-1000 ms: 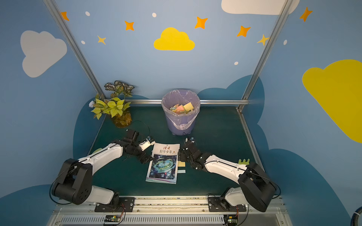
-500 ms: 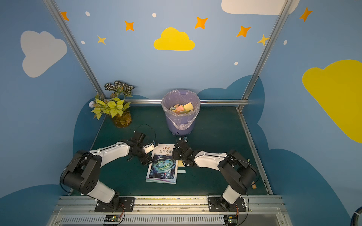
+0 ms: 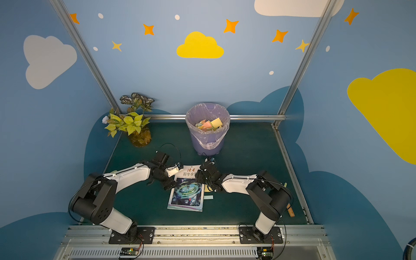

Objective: Peel off the used sticky note
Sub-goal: Open the book at the center of the board.

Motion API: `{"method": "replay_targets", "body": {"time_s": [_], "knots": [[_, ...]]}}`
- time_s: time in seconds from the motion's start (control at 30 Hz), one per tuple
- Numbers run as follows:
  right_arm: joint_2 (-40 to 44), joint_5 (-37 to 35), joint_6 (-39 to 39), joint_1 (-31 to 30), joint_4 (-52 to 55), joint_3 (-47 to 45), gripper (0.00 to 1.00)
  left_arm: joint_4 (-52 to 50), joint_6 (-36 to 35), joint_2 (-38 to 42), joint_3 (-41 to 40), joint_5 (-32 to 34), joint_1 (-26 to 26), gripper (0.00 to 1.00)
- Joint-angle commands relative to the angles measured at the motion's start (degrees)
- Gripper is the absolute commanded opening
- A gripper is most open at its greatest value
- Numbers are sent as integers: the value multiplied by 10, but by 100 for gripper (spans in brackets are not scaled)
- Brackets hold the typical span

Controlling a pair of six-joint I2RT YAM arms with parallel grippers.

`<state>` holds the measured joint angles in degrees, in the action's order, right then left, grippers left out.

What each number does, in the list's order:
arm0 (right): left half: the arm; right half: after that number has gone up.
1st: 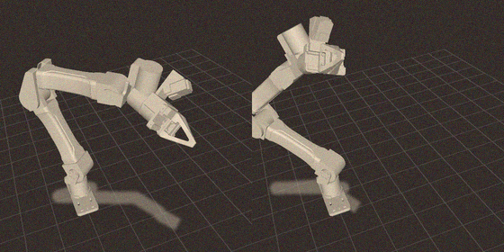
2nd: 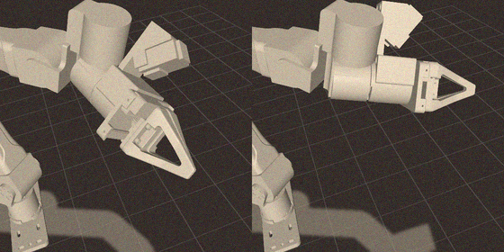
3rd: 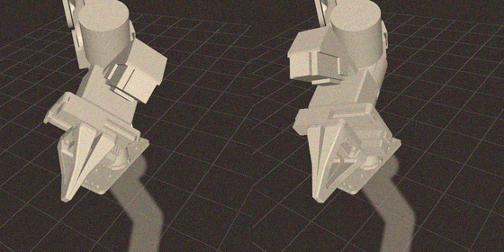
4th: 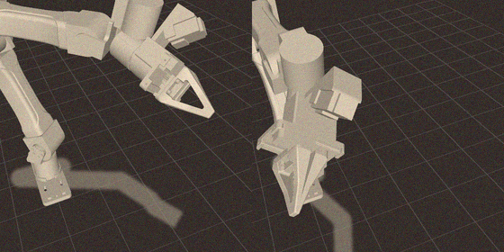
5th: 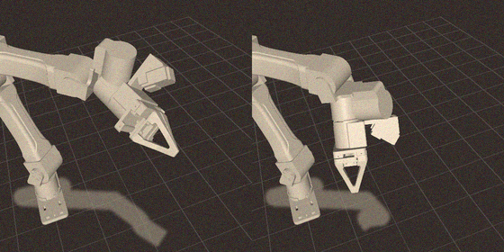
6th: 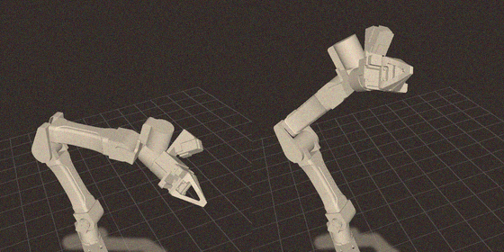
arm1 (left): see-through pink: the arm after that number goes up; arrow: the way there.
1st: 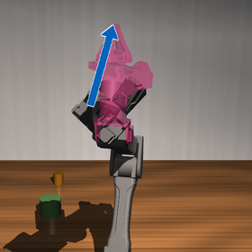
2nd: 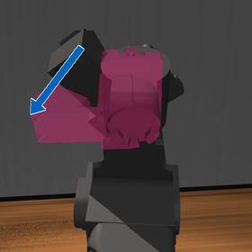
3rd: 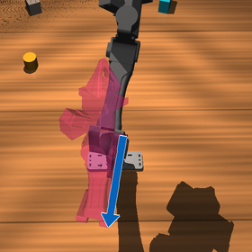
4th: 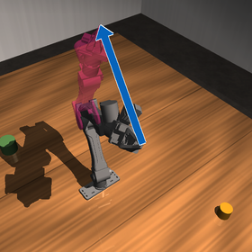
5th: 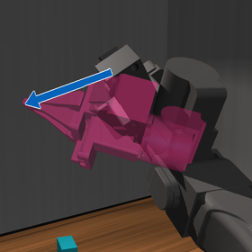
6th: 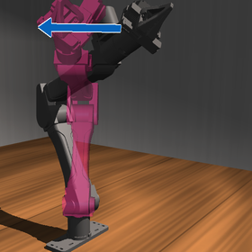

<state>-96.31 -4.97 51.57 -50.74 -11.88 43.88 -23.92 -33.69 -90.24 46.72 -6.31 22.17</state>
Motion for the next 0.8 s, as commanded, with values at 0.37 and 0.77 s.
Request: {"method": "replay_targets", "body": {"time_s": [0.37,0.77], "knots": [[16,5,34,-20,-32,-43,61,-7,-16,-1,-13,28,2,85],[87,-11,17,-83,-4,-10,56,-9,-13,7,-13,30,2,84]]}}
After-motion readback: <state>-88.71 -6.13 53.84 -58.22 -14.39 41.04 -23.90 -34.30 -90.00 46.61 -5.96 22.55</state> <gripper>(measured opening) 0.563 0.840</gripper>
